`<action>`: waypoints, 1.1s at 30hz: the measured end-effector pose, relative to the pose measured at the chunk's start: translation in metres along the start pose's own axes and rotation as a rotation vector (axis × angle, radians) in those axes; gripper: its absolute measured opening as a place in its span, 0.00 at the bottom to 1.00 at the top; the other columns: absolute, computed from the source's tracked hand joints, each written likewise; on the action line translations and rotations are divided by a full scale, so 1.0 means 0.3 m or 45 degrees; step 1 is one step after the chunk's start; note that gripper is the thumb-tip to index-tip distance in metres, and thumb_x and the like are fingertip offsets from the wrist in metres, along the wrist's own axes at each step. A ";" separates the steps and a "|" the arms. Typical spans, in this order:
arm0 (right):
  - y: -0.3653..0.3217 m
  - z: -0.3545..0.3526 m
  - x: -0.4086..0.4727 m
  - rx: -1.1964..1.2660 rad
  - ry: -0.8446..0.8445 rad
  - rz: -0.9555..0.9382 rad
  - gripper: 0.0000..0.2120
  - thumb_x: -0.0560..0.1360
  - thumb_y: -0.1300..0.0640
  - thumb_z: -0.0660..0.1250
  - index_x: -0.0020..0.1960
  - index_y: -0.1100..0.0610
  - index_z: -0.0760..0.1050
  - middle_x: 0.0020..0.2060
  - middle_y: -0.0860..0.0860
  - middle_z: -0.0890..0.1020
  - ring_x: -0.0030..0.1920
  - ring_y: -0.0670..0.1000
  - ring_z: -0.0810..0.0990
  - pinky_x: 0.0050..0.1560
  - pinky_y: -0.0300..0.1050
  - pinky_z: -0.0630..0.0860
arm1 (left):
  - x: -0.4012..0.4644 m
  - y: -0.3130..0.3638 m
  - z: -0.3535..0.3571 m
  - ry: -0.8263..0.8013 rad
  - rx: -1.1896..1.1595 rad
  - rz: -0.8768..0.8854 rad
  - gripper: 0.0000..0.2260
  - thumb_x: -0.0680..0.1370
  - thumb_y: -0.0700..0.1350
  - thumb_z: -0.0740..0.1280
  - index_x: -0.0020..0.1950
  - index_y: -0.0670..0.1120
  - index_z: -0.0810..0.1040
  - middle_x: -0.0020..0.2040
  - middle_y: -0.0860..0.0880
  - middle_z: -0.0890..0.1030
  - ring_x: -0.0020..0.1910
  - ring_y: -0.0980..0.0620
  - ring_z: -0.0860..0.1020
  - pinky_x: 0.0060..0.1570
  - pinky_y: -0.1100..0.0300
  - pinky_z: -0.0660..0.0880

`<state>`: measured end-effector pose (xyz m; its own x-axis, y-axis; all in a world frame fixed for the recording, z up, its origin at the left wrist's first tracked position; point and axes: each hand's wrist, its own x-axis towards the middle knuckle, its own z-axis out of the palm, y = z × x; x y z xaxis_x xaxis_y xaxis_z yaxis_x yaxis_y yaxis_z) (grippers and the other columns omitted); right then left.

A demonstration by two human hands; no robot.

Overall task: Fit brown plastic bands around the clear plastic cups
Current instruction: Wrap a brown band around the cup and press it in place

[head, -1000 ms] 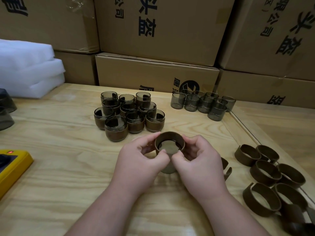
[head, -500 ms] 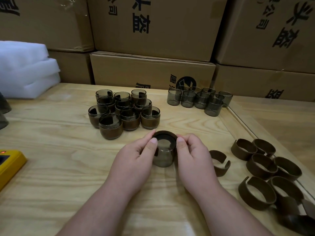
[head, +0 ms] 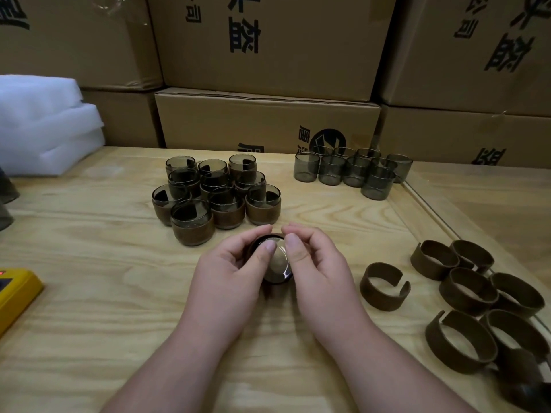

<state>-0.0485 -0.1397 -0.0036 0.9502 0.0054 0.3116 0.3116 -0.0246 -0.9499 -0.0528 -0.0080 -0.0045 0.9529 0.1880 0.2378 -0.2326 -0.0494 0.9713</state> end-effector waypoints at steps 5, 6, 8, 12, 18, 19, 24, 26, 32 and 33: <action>0.000 0.002 0.012 0.019 0.146 0.030 0.05 0.82 0.52 0.67 0.51 0.46 0.82 0.45 0.40 0.86 0.46 0.40 0.84 0.44 0.31 0.77 | 0.006 0.011 -0.017 -0.130 -0.217 -0.239 0.15 0.83 0.40 0.65 0.58 0.57 0.87 0.56 0.51 0.87 0.60 0.51 0.84 0.64 0.49 0.77; -0.004 0.001 0.015 0.059 0.174 0.036 0.06 0.82 0.52 0.66 0.51 0.48 0.82 0.44 0.41 0.86 0.45 0.41 0.84 0.43 0.32 0.77 | 0.008 0.014 -0.020 -0.155 -0.266 -0.283 0.16 0.83 0.38 0.64 0.58 0.56 0.87 0.56 0.49 0.87 0.60 0.50 0.84 0.65 0.48 0.77; -0.010 -0.006 0.020 0.109 0.214 0.051 0.07 0.82 0.52 0.66 0.52 0.49 0.82 0.44 0.44 0.87 0.46 0.44 0.85 0.45 0.36 0.80 | 0.013 0.017 -0.026 -0.200 -0.341 -0.339 0.15 0.81 0.38 0.65 0.60 0.54 0.86 0.58 0.46 0.87 0.61 0.47 0.84 0.65 0.49 0.78; -0.010 -0.010 0.028 0.136 0.226 0.029 0.08 0.83 0.55 0.65 0.51 0.50 0.83 0.47 0.50 0.87 0.49 0.50 0.86 0.49 0.44 0.83 | 0.021 0.012 -0.048 -0.312 -0.479 -0.421 0.22 0.73 0.43 0.75 0.67 0.52 0.82 0.61 0.42 0.85 0.62 0.43 0.83 0.58 0.54 0.81; -0.015 -0.014 0.032 0.218 0.190 -0.015 0.10 0.84 0.60 0.63 0.51 0.56 0.84 0.45 0.51 0.88 0.45 0.48 0.87 0.42 0.37 0.81 | 0.027 0.013 -0.057 -0.308 -0.559 -0.423 0.24 0.71 0.44 0.69 0.67 0.49 0.80 0.58 0.41 0.86 0.56 0.43 0.86 0.53 0.55 0.83; -0.015 -0.015 0.034 0.236 0.186 -0.016 0.10 0.84 0.61 0.63 0.52 0.58 0.84 0.44 0.51 0.88 0.44 0.47 0.87 0.41 0.36 0.80 | 0.028 0.012 -0.057 -0.294 -0.563 -0.427 0.23 0.71 0.43 0.70 0.67 0.49 0.80 0.57 0.40 0.86 0.54 0.43 0.86 0.51 0.55 0.83; -0.006 -0.019 0.040 0.265 0.177 0.052 0.12 0.84 0.56 0.62 0.55 0.57 0.85 0.47 0.52 0.89 0.49 0.51 0.87 0.50 0.45 0.83 | 0.030 0.018 -0.062 -0.259 -0.615 -0.449 0.25 0.70 0.42 0.72 0.67 0.50 0.79 0.57 0.39 0.86 0.51 0.44 0.87 0.47 0.56 0.84; -0.001 -0.018 0.044 0.304 0.149 0.148 0.14 0.85 0.54 0.61 0.56 0.54 0.85 0.51 0.53 0.88 0.54 0.52 0.86 0.58 0.52 0.82 | 0.033 0.021 -0.060 -0.234 -0.647 -0.454 0.24 0.69 0.42 0.72 0.66 0.49 0.80 0.57 0.39 0.86 0.50 0.44 0.87 0.46 0.56 0.83; -0.002 -0.020 0.065 0.387 0.072 0.284 0.13 0.85 0.60 0.61 0.59 0.55 0.84 0.54 0.53 0.88 0.58 0.54 0.85 0.55 0.49 0.82 | 0.042 0.021 -0.062 -0.131 -0.733 -0.441 0.21 0.71 0.45 0.71 0.64 0.45 0.83 0.58 0.39 0.85 0.53 0.44 0.86 0.48 0.56 0.83; -0.002 -0.024 0.067 0.410 0.058 0.301 0.13 0.84 0.61 0.61 0.58 0.56 0.84 0.53 0.54 0.88 0.56 0.54 0.86 0.51 0.47 0.82 | 0.040 0.022 -0.062 -0.125 -0.736 -0.439 0.21 0.71 0.45 0.70 0.64 0.45 0.83 0.59 0.39 0.85 0.53 0.44 0.86 0.48 0.56 0.83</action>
<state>-0.0295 -0.1468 0.0033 0.9970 -0.0073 0.0772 0.0759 0.2950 -0.9525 -0.0467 0.0123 0.0048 0.9981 0.0076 -0.0609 0.0474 0.5349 0.8436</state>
